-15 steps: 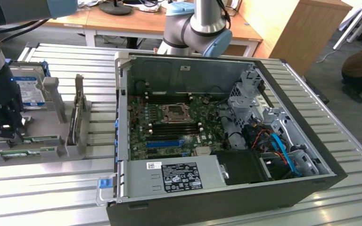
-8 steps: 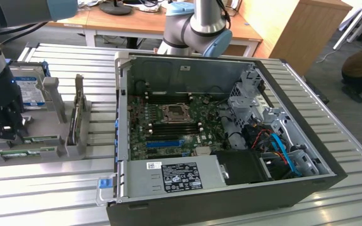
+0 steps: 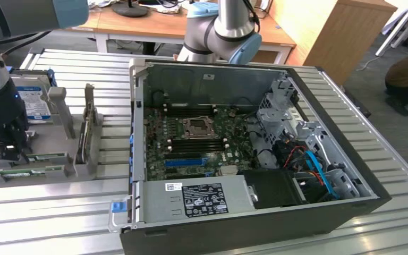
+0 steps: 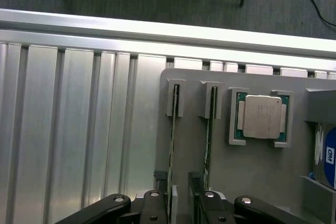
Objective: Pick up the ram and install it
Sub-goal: 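Pick up the ram and move it above insertion slot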
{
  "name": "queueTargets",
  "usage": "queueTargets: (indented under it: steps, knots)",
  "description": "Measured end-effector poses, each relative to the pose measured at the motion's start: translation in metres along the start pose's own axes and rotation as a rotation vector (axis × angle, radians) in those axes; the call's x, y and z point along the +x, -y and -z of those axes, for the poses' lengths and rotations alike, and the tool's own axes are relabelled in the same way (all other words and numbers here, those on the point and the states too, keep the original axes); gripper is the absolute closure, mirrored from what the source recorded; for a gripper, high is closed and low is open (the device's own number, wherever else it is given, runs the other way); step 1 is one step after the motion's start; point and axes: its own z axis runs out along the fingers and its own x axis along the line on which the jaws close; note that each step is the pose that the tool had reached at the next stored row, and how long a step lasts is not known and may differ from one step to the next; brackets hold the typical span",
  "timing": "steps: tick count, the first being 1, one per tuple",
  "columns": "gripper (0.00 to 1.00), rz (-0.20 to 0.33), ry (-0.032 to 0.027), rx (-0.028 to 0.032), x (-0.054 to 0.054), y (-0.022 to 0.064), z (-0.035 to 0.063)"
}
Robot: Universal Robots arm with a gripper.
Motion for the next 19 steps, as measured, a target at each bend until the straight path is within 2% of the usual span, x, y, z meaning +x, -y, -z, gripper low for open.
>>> queueTargets:
  steps: [12,19]
  knots:
    - [0.7,0.0,0.0,0.0001,0.0034,-0.0002,-0.0016]
    - [0.7,0.0,0.0,0.0001,0.0035,-0.0001,-0.007]
